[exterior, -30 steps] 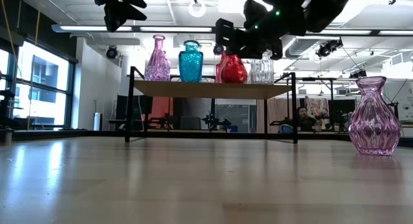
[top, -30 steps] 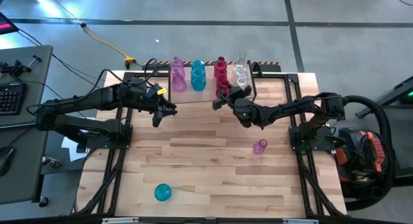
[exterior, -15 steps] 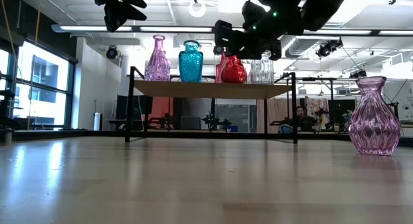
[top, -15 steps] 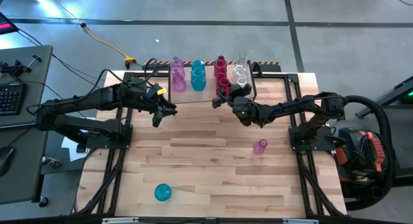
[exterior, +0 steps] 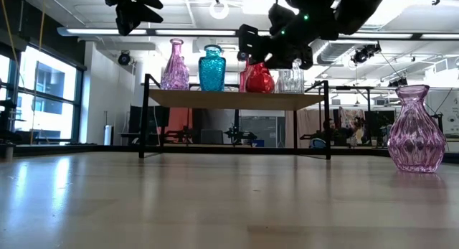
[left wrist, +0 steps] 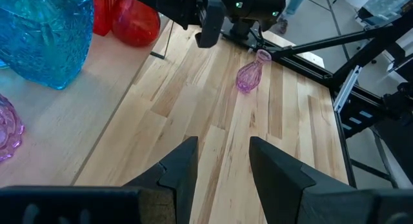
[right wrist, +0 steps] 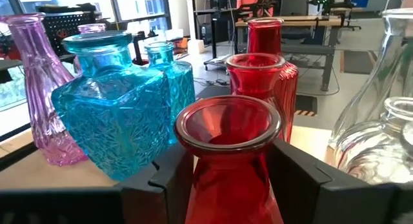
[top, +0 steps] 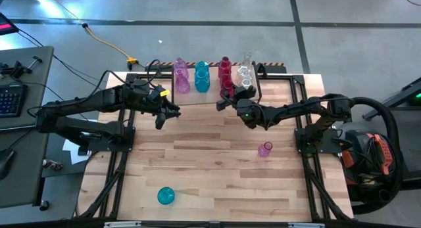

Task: Sort vases onto shelf
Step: Put the red vase on the shelf aligned with the other red vases

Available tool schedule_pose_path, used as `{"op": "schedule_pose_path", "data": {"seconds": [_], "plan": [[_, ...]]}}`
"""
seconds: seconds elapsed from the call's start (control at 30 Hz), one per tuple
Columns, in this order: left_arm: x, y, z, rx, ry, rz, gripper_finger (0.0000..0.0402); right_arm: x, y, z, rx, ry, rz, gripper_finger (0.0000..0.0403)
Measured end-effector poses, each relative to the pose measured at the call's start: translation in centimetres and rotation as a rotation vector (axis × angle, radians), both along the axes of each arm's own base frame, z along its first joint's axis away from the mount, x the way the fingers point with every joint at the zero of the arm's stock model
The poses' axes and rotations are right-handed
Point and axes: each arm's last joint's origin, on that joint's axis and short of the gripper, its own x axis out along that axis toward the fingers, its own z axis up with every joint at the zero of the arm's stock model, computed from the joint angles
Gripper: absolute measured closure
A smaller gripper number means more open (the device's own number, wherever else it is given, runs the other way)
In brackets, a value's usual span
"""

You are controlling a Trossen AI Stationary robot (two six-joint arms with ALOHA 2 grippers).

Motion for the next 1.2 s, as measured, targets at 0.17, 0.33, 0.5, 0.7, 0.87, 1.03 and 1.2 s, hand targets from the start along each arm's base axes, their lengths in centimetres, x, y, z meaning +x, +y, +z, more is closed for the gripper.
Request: {"op": "schedule_pose_path", "data": {"seconds": [0.17,0.33,0.5,0.7,0.87,1.03,1.2], "plan": [[0.00,0.00,0.00,0.000,0.000,0.000,0.0271,-0.03,-0.08,0.00,0.005,-0.012,-0.012,0.0220],[0.00,0.00,0.00,0.000,0.000,0.000,0.0271,-0.02,-0.08,0.05,0.005,-0.019,-0.011,0.0203],[0.00,0.00,0.00,0.000,0.000,0.000,0.0271,-0.01,-0.08,0.09,0.005,-0.023,-0.010,0.0196],[0.00,0.00,-0.01,0.000,0.001,0.000,0.0271,-0.01,-0.07,0.10,0.004,-0.022,-0.009,0.0196],[0.01,0.00,-0.01,0.000,0.000,0.000,0.0271,0.02,-0.07,0.29,-0.004,-0.033,-0.006,0.0196],[0.00,0.00,0.00,0.000,0.000,0.000,0.0271,0.05,-0.07,0.62,-0.025,-0.037,-0.003,0.0196],[0.01,0.00,-0.01,0.000,0.000,0.000,0.0271,0.03,-0.09,0.70,-0.031,-0.037,-0.010,0.0196]]}}
